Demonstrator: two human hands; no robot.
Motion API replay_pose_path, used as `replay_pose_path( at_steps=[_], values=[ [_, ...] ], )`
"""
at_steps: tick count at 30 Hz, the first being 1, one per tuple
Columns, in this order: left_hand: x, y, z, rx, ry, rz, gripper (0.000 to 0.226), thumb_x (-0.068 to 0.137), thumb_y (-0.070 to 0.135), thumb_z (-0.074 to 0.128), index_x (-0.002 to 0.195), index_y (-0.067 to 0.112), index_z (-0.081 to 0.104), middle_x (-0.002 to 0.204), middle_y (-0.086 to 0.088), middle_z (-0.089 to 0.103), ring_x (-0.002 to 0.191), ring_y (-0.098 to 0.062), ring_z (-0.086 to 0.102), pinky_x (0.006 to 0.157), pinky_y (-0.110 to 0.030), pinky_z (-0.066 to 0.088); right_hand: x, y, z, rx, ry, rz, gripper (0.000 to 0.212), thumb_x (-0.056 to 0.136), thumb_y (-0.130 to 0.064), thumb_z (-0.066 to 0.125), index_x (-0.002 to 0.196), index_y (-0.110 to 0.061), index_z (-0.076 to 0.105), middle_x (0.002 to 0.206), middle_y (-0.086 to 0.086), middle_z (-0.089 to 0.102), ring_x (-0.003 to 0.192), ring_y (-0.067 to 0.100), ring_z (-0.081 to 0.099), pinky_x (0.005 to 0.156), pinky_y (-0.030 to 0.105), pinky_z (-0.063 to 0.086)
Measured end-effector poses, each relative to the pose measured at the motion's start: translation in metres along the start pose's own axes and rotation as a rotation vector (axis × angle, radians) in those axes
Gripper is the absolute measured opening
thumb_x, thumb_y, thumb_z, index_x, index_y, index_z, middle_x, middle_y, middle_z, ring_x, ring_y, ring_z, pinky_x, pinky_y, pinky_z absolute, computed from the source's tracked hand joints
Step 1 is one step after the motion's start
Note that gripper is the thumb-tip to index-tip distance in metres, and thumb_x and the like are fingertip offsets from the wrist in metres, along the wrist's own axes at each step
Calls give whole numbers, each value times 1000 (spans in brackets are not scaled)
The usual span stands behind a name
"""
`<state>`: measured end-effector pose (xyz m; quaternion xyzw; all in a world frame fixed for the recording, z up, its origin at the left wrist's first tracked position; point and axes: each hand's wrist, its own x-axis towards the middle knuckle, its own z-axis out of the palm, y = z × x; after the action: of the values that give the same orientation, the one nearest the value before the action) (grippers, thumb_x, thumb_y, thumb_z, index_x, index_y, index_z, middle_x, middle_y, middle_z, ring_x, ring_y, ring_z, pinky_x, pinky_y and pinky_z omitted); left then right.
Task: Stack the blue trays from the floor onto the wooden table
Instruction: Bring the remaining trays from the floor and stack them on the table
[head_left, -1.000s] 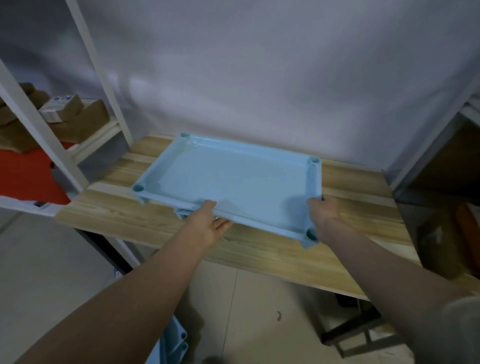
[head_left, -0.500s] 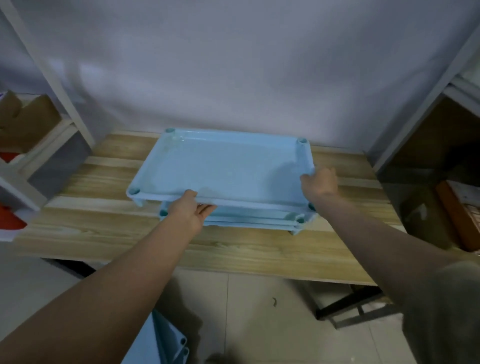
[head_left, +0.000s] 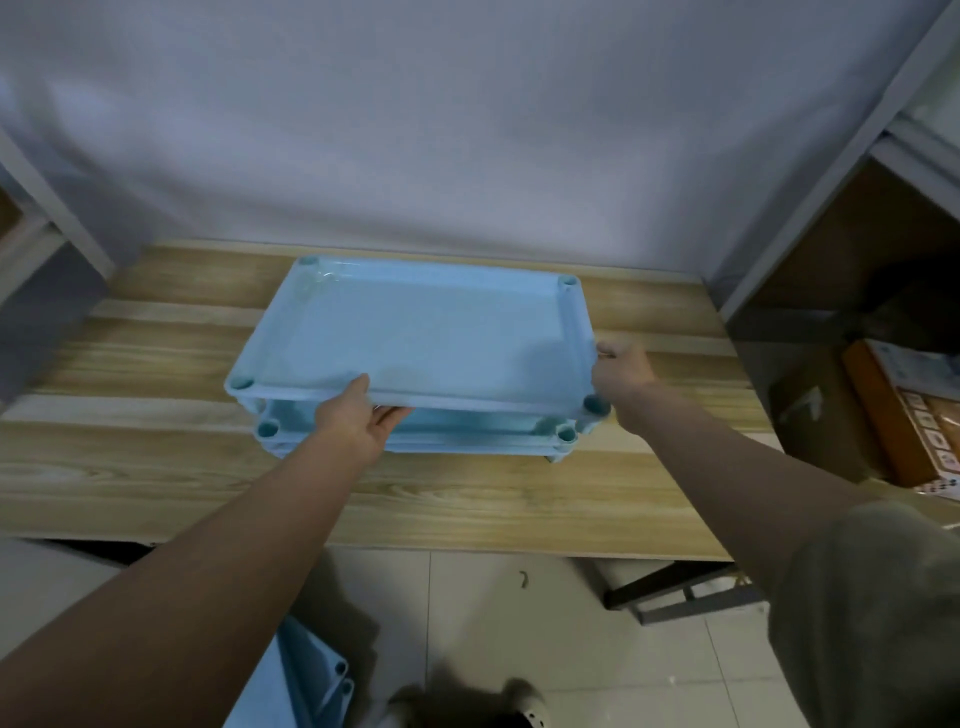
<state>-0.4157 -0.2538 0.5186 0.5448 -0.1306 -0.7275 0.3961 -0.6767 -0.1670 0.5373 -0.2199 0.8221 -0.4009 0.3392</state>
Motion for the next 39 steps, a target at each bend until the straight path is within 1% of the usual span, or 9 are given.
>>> replay_pose_path(
  at_steps=[2,5,9,14,18,22,28,34,39],
  values=[
    [5,-2,-2,-7,14,-13,19,99,14,53,114,4,52,89,-15,62,77,-28,63,81,-48,53,7,6,3,36,-20,23,46,86,10,36,117,-9,64,96,8,68,77,23,61,54,26,45],
    [14,-6,-4,0,15,-24,28,99,16,53,124,4,51,90,-14,62,86,-29,63,88,-49,52,10,13,7,77,-24,41,53,83,16,34,115,-13,66,84,2,66,84,26,63,74,36,56],
    [20,-14,-6,-11,35,-62,34,99,19,52,130,4,50,108,-15,64,107,-30,60,91,-48,50,18,23,14,122,-24,60,57,82,18,33,119,-12,65,100,6,68,91,25,63,88,41,56],
    [25,-20,-4,-37,49,-107,16,101,19,48,92,7,52,135,-15,55,125,-28,53,94,-46,44,27,31,18,144,-10,74,62,78,20,33,121,-12,65,100,4,68,95,25,65,78,35,56],
    [32,-21,-7,-66,43,-100,18,100,19,49,113,7,51,134,-14,56,123,-29,54,86,-45,47,26,29,18,180,-17,75,63,80,19,33,123,-16,63,89,-4,67,91,25,67,75,35,57],
    [32,-21,-8,-70,50,-104,26,100,20,49,122,6,50,133,-14,57,123,-29,55,89,-45,47,27,30,19,156,-13,77,63,82,17,35,129,-18,59,98,0,68,93,24,67,79,40,58],
    [33,-22,-11,-67,60,-114,18,100,20,51,91,5,53,128,-14,58,121,-29,56,89,-44,48,23,29,20,119,0,77,58,87,16,41,132,-19,55,86,-2,62,73,13,61,75,37,57],
    [36,-22,-13,-54,63,-92,16,100,21,51,99,6,55,107,-10,63,95,-25,63,84,-43,49,22,30,21,77,9,68,59,88,14,42,136,-19,52,106,9,66,74,12,60,65,30,55],
    [34,-24,-13,-28,59,-73,16,100,21,51,107,7,53,98,-10,62,98,-25,60,90,-43,50,18,28,21,-6,17,43,57,90,11,44,137,-21,50,112,10,65,70,10,57,52,24,45]
  ],
)
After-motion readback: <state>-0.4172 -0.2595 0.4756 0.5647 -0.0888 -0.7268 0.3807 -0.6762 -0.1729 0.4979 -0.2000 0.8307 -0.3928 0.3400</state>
